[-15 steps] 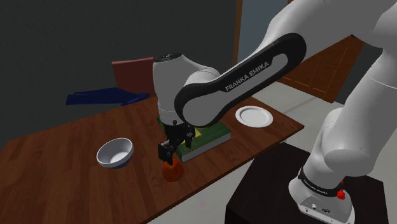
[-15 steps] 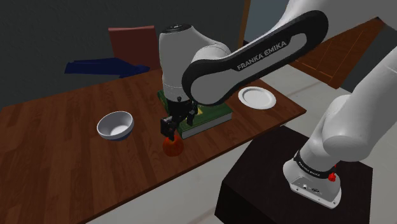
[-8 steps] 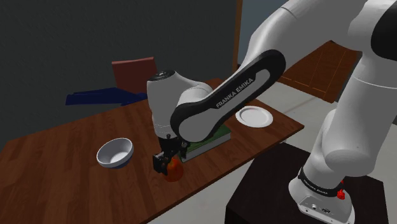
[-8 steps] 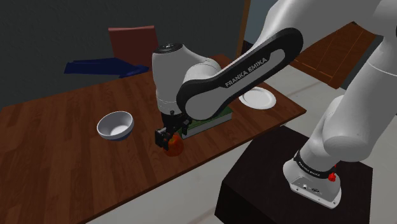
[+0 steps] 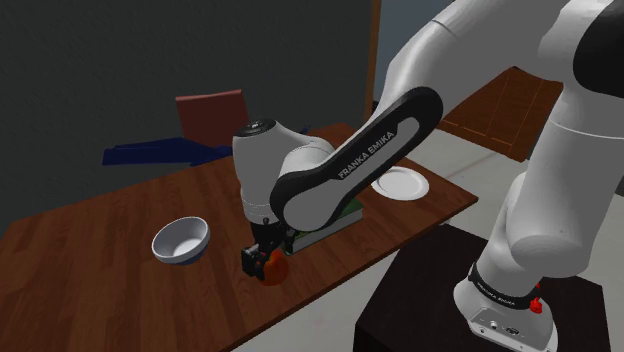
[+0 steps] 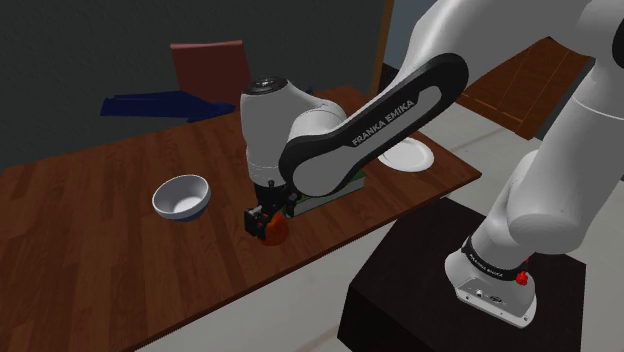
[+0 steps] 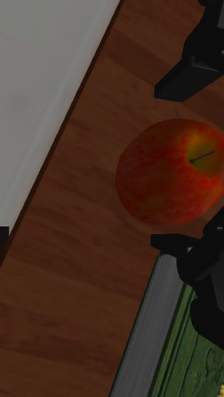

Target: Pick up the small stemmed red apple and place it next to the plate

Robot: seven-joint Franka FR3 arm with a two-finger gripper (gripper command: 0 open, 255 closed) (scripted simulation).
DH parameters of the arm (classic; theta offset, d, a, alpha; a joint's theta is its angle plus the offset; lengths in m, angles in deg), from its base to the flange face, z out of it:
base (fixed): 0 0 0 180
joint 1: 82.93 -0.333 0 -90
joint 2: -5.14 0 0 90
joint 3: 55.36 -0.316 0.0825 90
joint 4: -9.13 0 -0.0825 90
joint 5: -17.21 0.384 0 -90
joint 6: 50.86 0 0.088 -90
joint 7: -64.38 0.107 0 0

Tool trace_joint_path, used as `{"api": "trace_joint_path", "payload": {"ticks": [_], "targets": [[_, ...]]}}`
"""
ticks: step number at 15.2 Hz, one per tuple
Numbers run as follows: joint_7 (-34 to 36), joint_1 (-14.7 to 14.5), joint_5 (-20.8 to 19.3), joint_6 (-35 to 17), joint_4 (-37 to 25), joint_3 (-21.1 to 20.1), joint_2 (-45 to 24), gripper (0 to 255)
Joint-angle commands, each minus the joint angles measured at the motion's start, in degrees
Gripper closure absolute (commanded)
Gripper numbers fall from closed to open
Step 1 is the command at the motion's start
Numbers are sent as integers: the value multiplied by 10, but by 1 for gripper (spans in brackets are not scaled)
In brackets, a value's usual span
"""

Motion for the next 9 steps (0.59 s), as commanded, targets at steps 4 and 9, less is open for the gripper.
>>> {"api": "trace_joint_path", "payload": {"ticks": [4, 9], "targets": [[0, 0, 0, 0, 0, 0, 0, 255], [0, 0, 0, 0, 0, 0, 0, 255]]}}
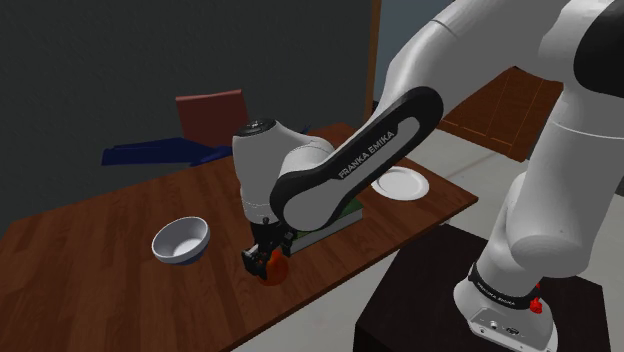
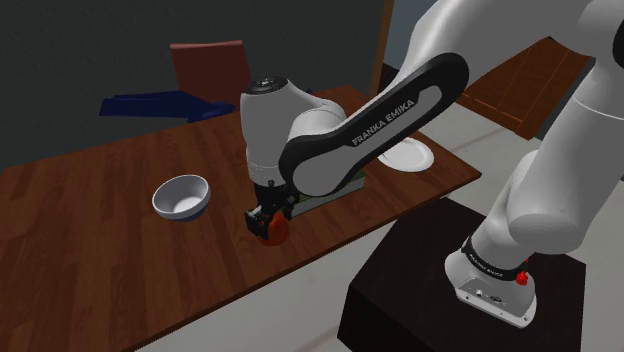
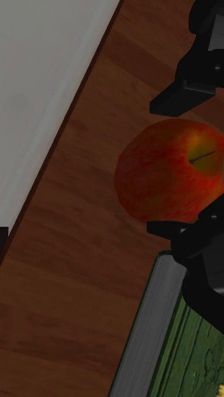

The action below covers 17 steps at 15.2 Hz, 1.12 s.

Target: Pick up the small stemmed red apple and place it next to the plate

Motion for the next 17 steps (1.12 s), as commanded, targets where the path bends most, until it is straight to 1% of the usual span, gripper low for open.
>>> {"api": "trace_joint_path", "payload": {"ticks": [1, 2, 17], "targets": [[0, 0, 0, 0, 1, 0, -1, 255], [0, 0, 0, 0, 0, 0, -1, 255], [-21, 4, 35, 115, -60, 4, 61, 255]]}}
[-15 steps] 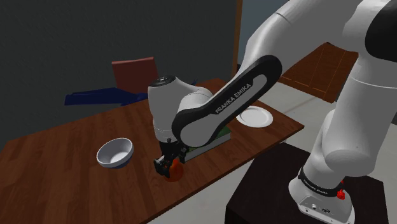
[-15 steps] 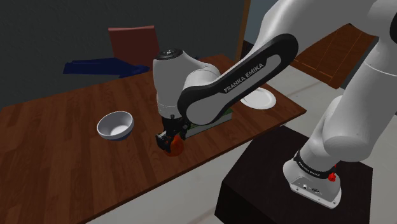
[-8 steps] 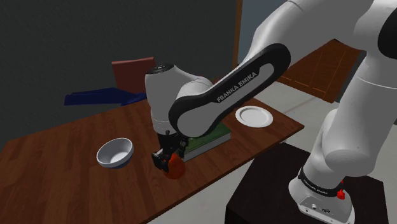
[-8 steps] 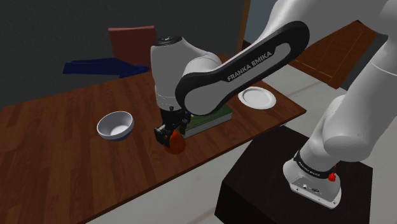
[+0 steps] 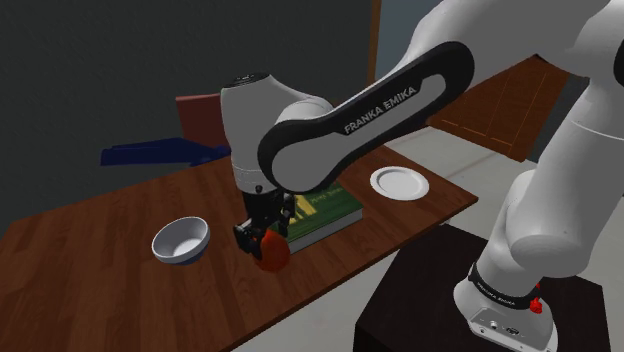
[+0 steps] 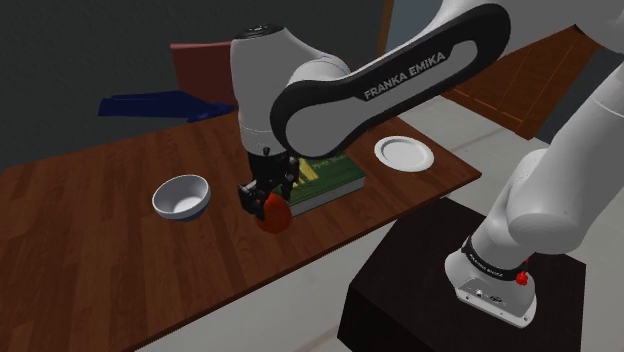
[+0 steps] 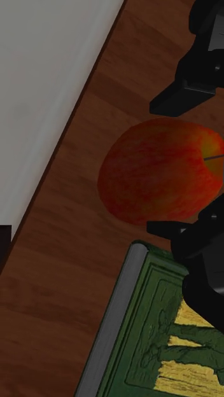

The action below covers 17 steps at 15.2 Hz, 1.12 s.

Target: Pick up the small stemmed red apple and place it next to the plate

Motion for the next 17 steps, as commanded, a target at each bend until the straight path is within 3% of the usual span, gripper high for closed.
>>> {"api": "trace_joint_path", "payload": {"ticks": [1, 17], "targets": [[0, 0, 3, 17, -11, 0, 6, 255], [-4, 3, 13, 139, -108, 9, 35, 255]]}}
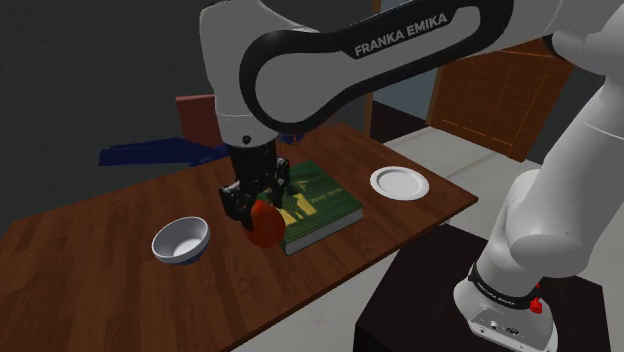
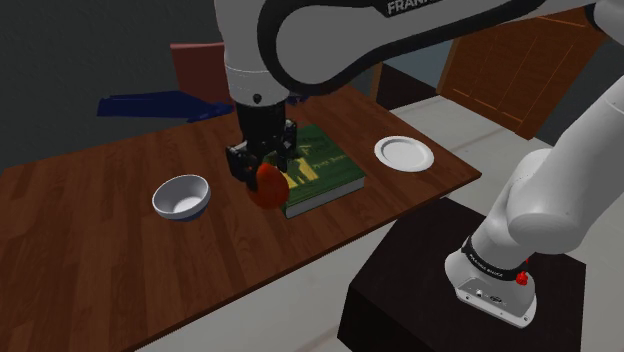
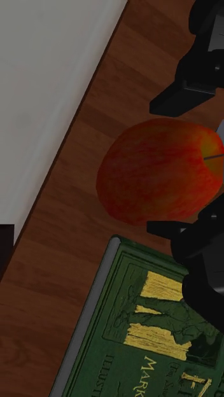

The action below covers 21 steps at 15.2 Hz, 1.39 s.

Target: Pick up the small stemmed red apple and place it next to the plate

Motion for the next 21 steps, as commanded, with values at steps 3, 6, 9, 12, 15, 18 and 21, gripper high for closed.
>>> {"api": "trace_joint_path", "payload": {"ticks": [3, 6, 9, 12, 15, 18, 21], "targets": [[-17, 6, 8, 18, -1, 11, 17, 255], [-68, 20, 23, 20, 37, 40, 56, 255], [-115, 33, 31, 24, 69, 71, 88, 255], [-161, 46, 33, 28, 95, 102, 114, 255], [-206, 60, 30, 32, 116, 133, 134, 255], [-249, 75, 24, 36, 131, 163, 148, 255], [-291, 91, 14, 40, 140, 194, 157, 255]]}}
